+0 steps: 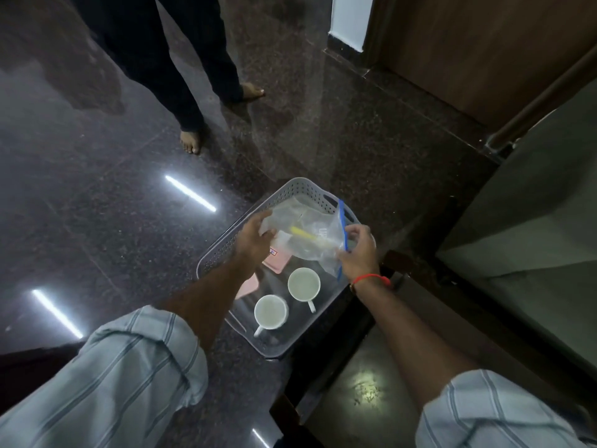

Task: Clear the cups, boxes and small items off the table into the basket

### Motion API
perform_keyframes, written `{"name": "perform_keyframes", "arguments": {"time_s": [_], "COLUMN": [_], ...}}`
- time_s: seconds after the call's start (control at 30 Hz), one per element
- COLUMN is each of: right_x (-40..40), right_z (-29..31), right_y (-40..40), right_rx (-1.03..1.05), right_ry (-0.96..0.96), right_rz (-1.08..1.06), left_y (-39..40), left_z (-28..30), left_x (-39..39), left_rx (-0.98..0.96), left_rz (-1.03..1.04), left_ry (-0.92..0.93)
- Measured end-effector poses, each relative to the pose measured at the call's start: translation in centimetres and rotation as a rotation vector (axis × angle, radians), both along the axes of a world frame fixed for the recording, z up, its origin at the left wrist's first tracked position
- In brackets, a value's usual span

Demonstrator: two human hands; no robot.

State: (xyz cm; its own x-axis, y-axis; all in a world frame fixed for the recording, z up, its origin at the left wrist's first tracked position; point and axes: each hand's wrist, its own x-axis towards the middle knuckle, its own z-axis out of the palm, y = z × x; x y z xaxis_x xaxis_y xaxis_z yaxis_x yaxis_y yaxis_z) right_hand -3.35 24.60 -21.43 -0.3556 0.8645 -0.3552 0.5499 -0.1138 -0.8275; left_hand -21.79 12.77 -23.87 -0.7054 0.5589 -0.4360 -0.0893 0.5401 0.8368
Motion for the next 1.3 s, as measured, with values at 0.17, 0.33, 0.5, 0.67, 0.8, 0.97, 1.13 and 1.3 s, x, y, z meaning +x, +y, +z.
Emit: {"name": "perform_keyframes", "arguments": {"time_s": [0.17,0.33,0.5,0.67,0.8,0.97,1.13,1.3], "right_x": [-1.4,-0.3,1.8,1.6,1.5,4.1,7.3,9.6], "right_z": [-1.9,-1.9,-1.4,-2.3,-1.1,2.0,7.3,14.1], "right_y": [1.2,0.2,-1.8,-0.6,0.1,-0.9,-2.2,-3.4], "right_rx": [0.192,0.244,0.592,0.395,0.260,0.270,0.380,0.424], "right_ry": [-0.195,-0.414,-0.402,-0.535,-0.459,-0.343,-0.353,-0.305], "right_rz": [0.121,0.431,0.623,0.923,0.861,0.804,0.817,0.758], "left_y": [0.9,-0.6,-1.7,-1.2,0.0,-1.2,-2.8,-3.9], "left_z": [-0.7,-0.3,-0.3,-0.4,0.4,2.3,6.4,12.3], "left_x": [-0.6,0.8,2.8,3.0,2.7,3.8,5.1,8.2], "left_rx": [-0.253,-0.481,-0.369,-0.380,-0.426,-0.403,-0.392,-0.336], "left_rz": [-0.402,-0.625,-0.704,-0.752,-0.779,-0.813,-0.780,-0.689], "left_ry": [0.315,0.699,0.877,0.781,0.717,0.763,0.832,0.952]}}
